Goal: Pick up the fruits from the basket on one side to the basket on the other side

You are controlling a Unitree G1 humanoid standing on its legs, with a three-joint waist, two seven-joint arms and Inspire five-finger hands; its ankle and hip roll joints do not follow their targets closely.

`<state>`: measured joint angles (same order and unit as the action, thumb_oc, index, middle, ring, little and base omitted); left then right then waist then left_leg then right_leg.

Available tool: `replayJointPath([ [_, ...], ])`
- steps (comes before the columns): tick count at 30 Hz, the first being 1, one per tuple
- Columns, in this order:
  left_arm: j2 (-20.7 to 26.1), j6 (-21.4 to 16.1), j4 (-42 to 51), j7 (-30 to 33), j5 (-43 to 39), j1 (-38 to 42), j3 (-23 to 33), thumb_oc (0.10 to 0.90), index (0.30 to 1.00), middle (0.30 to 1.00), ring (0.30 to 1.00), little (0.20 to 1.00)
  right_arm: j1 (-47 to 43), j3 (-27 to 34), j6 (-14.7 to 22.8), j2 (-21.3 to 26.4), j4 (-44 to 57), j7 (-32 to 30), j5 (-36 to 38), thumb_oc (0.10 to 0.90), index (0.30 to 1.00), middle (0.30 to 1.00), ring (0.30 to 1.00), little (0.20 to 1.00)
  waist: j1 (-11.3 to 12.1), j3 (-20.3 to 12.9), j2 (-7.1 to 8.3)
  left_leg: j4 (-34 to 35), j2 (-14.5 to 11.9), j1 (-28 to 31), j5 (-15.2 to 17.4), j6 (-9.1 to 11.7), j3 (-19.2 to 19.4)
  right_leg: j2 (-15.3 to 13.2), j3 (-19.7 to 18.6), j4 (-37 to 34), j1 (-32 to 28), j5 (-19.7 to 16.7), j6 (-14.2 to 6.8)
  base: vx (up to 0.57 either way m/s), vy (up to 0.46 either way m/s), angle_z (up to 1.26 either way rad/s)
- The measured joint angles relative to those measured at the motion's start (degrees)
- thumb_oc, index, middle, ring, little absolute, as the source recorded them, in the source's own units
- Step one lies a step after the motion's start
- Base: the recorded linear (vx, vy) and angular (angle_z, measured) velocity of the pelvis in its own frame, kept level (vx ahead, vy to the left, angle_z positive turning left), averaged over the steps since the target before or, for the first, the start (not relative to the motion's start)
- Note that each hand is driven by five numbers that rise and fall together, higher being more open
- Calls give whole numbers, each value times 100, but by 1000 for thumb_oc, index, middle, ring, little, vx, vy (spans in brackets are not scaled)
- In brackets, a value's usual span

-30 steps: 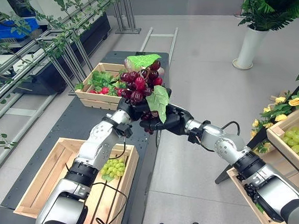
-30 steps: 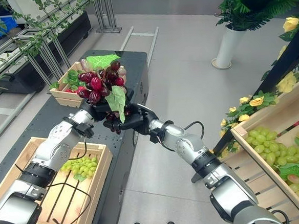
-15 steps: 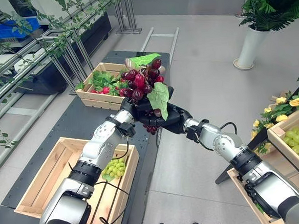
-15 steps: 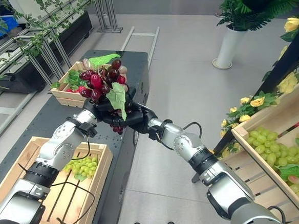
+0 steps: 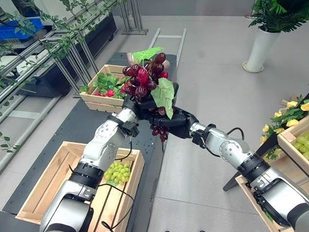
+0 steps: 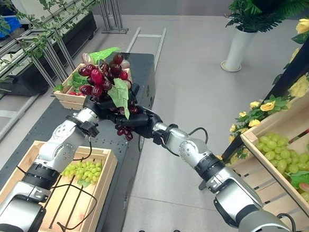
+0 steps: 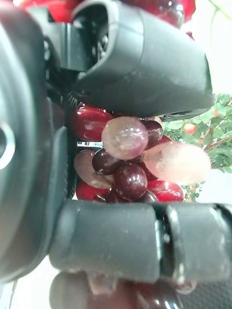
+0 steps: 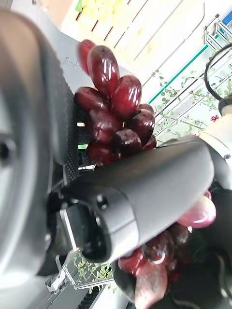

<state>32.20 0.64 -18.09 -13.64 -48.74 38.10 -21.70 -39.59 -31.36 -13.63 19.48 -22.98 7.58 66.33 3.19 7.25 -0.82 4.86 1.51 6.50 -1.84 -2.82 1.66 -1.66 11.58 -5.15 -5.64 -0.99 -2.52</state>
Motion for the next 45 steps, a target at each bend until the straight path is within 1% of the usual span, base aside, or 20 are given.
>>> replayJointPath([
  [5,-17,-4,-99,-40,186,121,-81,800,900,900,900,900,0,-43,13,-40,-179,-90,-5,400,300,300,300,300,-3,-30,-48,0,1,-1,0,0,0,-2,0,0,0,0,0,0,0,0],
  [9,-133,-6,-115,-56,215,136,-178,800,900,900,900,900,-1,-44,14,-115,-393,-201,-5,400,300,300,300,300,0,-65,-104,0,2,0,0,0,0,-1,0,1,-2,0,0,0,0,0],
  [15,-125,-62,-123,-193,831,244,-368,800,900,900,900,900,0,-44,19,-112,-483,-201,-4,400,300,300,300,300,-32,-66,-108,0,-4,1,0,0,3,3,-1,0,-2,0,0,0,0,0],
  [18,145,-154,-133,-523,1180,354,-501,800,900,900,900,900,0,-44,43,-107,-483,-199,5,400,300,300,300,300,-74,-65,-117,0,-6,1,0,0,9,4,-4,0,0,0,1,0,0,0],
  [22,424,-217,-400,-759,1318,366,-518,800,900,900,900,900,0,-42,194,-29,-483,-198,16,400,300,300,300,300,-96,-70,-133,1,-7,3,0,0,11,4,-7,0,0,0,1,0,0,0],
  [25,701,-262,-652,-939,1294,366,-528,800,900,900,900,900,0,-40,242,51,-570,-188,173,400,300,300,300,300,-94,-70,-134,1,-9,4,0,0,13,4,-7,0,-1,-1,1,0,0,0],
  [27,765,-330,-728,-957,1293,367,-526,800,900,900,900,900,13,-40,242,58,-627,-186,174,400,300,300,300,300,-90,-70,-134,1,-9,4,0,1,13,4,-7,0,-1,-1,1,0,0,0],
  [32,772,-502,-996,-999,1186,366,-521,800,900,900,900,900,88,-39,242,45,-627,-175,174,400,300,300,300,300,-72,-69,-134,3,-8,4,0,0,13,3,-7,0,-1,-1,1,0,0,0],
  [34,768,-512,-1014,-1012,1148,360,-490,800,900,900,900,900,119,-18,242,53,-627,-152,174,400,300,300,300,300,-70,-69,-134,5,-8,4,0,0,12,4,-7,0,-1,0,1,0,0,0],
  [37,750,-617,-1013,-1036,823,348,-459,800,900,900,900,900,185,15,242,58,-629,-110,174,400,300,300,300,300,-70,-69,-134,5,-8,5,0,0,12,4,-7,0,-2,-1,1,0,0,0],
  [42,596,-844,-1009,-830,504,236,-162,800,900,900,900,900,197,39,242,46,-650,-108,171,400,300,300,300,300,-78,-69,-134,5,-10,7,0,0,12,6,-7,0,-2,-1,1,0,0,0],
  [45,393,-1109,-1011,-442,275,66,266,800,900,900,900,900,218,208,244,40,-665,-108,164,400,300,300,300,300,-79,-69,-134,5,-11,12,0,0,13,9,-9,0,-6,-1,2,0,0,0],
])
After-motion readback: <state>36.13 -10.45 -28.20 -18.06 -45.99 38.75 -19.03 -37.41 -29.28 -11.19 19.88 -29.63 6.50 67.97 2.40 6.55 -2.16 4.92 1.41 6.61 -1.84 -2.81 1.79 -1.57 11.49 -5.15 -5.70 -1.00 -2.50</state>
